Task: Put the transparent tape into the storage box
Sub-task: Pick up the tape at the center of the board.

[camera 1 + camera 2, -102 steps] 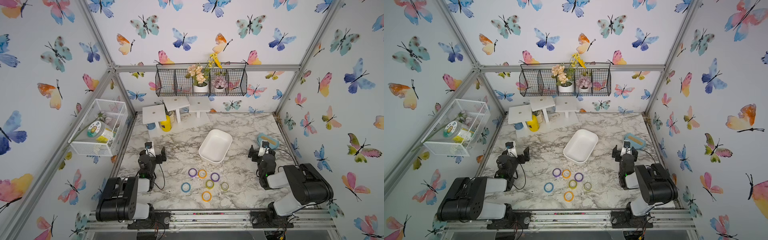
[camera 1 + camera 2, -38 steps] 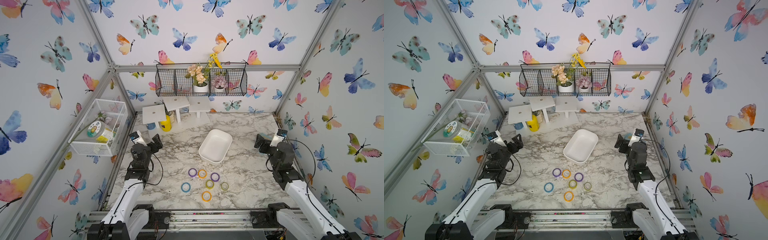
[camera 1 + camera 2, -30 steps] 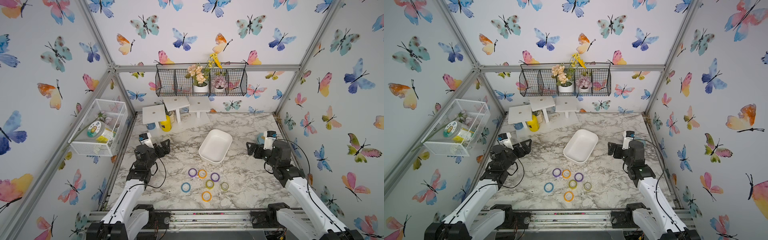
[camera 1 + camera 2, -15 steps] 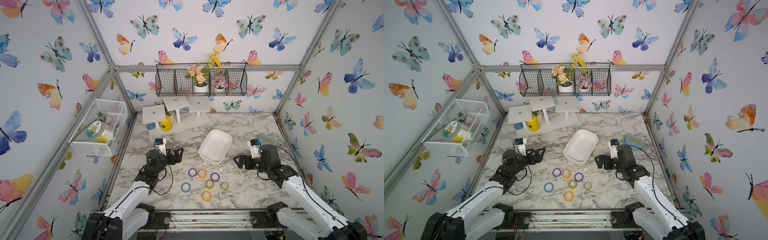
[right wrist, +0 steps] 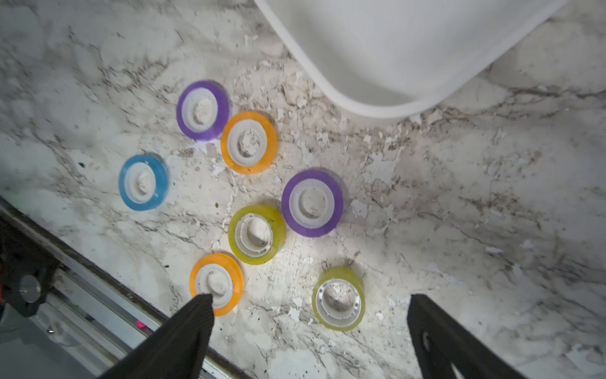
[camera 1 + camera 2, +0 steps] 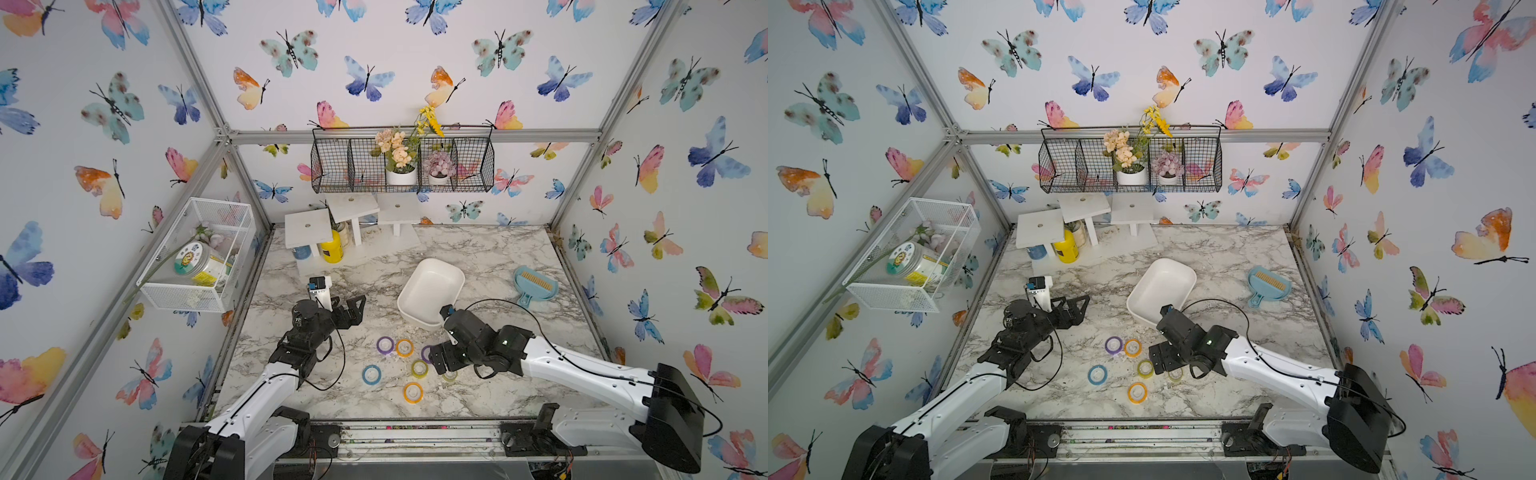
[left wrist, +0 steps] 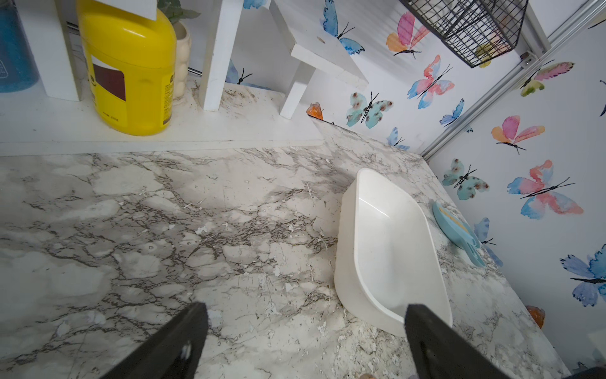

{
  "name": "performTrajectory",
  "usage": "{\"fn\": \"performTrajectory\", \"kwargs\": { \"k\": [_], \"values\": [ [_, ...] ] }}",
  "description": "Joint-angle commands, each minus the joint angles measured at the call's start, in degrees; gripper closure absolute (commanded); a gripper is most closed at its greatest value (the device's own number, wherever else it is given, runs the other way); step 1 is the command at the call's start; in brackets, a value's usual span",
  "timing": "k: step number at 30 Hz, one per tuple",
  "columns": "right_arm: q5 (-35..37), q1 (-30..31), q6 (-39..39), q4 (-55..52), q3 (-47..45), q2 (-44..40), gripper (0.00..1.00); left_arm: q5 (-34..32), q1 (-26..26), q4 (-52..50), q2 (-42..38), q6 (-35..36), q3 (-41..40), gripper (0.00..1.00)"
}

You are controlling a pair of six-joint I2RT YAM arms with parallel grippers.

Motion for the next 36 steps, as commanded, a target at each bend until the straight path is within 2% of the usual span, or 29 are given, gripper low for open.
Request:
{"fn": "performTrajectory", "kwargs": {
  "k": [1, 9, 21, 24, 36],
  "values": [
    [6.03, 2.48, 5.81, -8.36, 0.71, 4.18, 0.05, -1.96, -0.2, -0.48, -0.29, 0.99, 0.55, 0.01],
    [6.28, 3.22, 6.3, -6.72, -0.42, 6.17, 0.05, -1.52, -0.2, -0.64, 1.2, 0.75, 1.11, 0.01],
    [3.11, 3.22, 4.62, -3.65, -0.42, 11.3, 0.22, -1.41, -0.2, -0.64, 1.54, 0.58, 1.13, 0.01],
    [3.13, 3.22, 4.61, -3.43, -0.33, 12.56, 0.29, -1.26, -0.19, -0.7, 2.0, 0.41, 1.41, 0.01],
    [2.7, 3.04, 4.08, -0.93, -0.76, 14.72, 0.41, -1.5, -0.2, -0.91, 1.74, 0.49, 1.34, 0.01]
  ]
}}
